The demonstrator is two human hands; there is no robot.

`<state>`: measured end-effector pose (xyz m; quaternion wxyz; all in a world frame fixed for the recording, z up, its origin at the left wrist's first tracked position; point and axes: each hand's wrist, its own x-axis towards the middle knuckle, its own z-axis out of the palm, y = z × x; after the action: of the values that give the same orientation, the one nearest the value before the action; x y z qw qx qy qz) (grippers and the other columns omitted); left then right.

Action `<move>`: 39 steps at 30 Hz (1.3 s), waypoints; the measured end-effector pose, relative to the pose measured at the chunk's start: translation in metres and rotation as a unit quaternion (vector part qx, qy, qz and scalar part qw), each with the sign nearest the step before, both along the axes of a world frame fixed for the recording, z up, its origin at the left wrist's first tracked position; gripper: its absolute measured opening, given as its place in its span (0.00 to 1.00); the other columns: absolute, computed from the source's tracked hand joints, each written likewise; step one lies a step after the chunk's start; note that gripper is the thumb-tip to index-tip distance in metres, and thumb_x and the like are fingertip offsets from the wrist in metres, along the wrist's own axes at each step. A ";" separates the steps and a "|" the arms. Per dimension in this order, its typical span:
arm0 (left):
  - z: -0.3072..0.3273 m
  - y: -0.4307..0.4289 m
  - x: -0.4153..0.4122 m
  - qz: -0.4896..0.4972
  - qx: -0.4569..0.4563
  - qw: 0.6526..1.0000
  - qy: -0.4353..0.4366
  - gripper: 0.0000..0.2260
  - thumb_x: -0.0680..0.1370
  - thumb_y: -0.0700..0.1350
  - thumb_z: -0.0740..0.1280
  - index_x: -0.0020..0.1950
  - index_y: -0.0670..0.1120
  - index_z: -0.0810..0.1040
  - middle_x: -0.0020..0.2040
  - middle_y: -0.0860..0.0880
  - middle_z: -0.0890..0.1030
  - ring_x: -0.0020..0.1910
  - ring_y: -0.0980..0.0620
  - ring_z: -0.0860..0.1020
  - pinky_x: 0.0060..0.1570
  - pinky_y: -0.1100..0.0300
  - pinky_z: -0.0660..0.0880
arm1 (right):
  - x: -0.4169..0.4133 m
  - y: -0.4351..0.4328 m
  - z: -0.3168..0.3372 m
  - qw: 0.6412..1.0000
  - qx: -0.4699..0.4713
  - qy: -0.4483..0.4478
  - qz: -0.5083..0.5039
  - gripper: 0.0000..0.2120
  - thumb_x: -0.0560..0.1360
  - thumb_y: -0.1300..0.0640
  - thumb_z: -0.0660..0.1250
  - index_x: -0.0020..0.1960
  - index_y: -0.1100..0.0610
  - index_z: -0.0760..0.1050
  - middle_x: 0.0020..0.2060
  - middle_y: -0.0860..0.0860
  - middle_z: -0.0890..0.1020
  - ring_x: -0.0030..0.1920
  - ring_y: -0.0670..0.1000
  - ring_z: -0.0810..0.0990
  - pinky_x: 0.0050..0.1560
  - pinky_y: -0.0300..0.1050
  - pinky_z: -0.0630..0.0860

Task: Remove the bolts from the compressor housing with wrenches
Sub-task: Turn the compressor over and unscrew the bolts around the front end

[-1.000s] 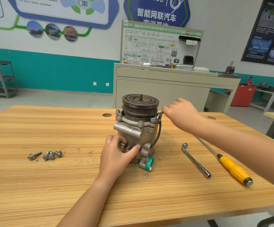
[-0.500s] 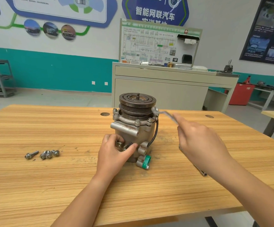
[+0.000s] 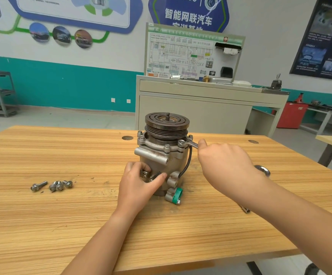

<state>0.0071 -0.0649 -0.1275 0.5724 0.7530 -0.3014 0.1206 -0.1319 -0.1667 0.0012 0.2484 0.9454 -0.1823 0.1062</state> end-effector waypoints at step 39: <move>-0.001 0.000 0.002 0.002 0.013 1.000 -0.006 0.15 0.63 0.57 0.72 0.39 0.52 0.71 0.44 0.54 0.72 0.44 0.62 0.72 0.39 0.76 0.65 | -0.029 -0.039 -0.001 0.979 0.085 -0.178 0.050 0.23 0.80 0.55 0.52 0.73 0.48 0.52 0.27 0.46 0.68 0.30 0.53 0.68 0.28 0.44 0.60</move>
<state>0.0094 -0.0653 -0.1290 0.5606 0.7604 -0.3043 0.1223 -0.1608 -0.2052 0.0003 0.1249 0.9368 -0.1847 0.2696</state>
